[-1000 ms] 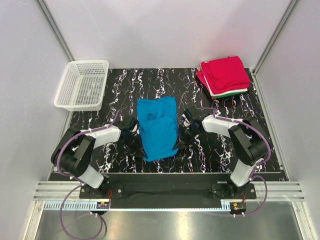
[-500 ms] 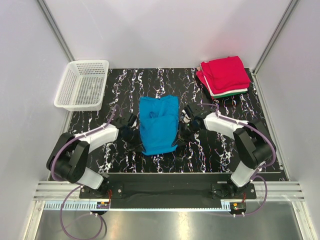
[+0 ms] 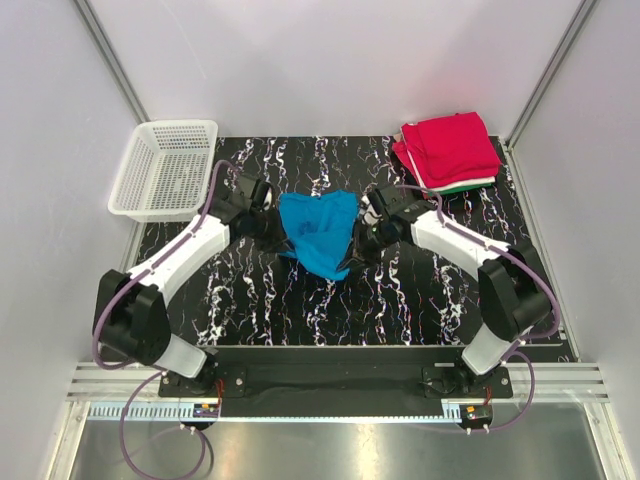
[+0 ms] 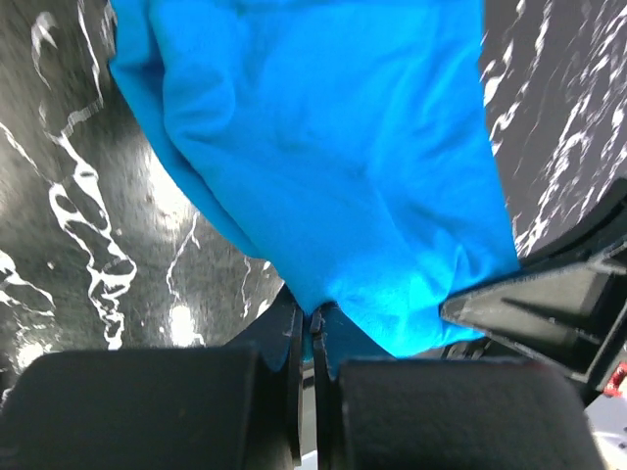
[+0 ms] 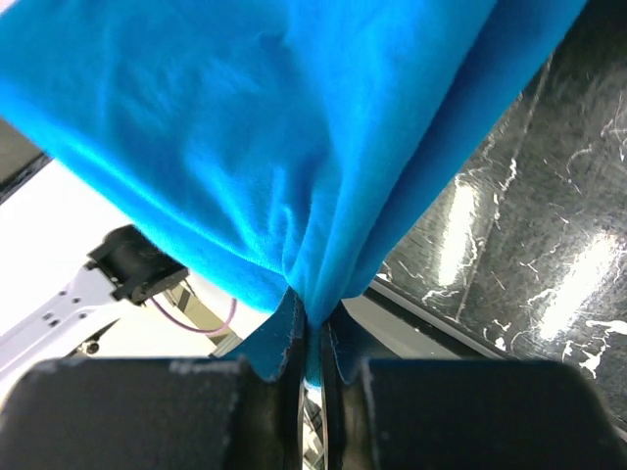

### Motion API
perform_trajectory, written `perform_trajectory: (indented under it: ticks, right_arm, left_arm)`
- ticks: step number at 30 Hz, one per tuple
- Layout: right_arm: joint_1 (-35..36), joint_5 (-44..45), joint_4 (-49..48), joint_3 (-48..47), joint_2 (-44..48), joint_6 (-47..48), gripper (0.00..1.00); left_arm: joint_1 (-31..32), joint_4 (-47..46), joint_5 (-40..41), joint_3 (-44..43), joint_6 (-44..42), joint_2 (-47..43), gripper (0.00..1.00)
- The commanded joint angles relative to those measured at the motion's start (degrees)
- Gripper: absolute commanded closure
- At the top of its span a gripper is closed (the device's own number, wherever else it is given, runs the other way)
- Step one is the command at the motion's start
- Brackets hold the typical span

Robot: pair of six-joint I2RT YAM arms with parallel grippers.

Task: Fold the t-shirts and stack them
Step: Fold the tshirt

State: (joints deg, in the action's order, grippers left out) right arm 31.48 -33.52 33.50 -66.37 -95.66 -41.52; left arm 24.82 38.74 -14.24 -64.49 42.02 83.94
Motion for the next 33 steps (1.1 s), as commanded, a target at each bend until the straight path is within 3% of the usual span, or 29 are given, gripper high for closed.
perform_trajectory:
  ticks: [1,11,24,33]
  right_arm:
    - [-2.4,-0.1,2.2,-6.2,0.5,1.1,1.00]
    - [-8.8,-1.7,5.1,-18.8,-9.2,4.9,1.00]
    - [-11.1,-5.5,8.0,-40.8,-26.6,6.0,1.00]
    - [-12.7,-4.5,8.5,-48.3,-32.8,4.5,1.00]
  left_arm:
    - [-1.8,2.3,3.1,-6.3,-2.3,3.4,1.00]
    - [-4.9,3.4,2.6,-17.6,-5.5,14.2,1.00]
    - [-8.6,5.7,1.1,-34.1,-6.6,27.7,1.00]
    - [-10.1,5.8,-2.2,-42.0,-7.7,37.0,1.00]
